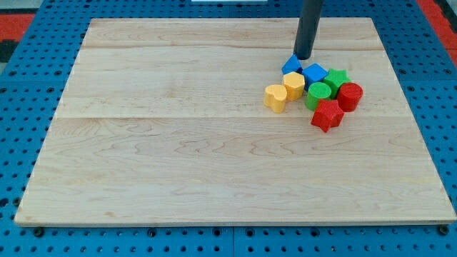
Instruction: Move your arm towards the red star
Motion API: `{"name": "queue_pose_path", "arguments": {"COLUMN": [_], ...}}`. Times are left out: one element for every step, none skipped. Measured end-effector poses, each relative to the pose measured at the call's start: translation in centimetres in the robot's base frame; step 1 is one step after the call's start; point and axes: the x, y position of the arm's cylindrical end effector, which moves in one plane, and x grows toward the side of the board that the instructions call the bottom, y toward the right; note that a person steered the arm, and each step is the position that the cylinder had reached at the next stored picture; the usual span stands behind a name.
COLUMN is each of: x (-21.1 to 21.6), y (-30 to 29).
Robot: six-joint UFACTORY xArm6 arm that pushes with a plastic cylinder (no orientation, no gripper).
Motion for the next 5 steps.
{"name": "queue_pose_path", "arguments": {"x": [0.0,0.1,0.1,-5.0,-6.0], "y": [0.0,0.0,-0.1,3.1,14.1]}}
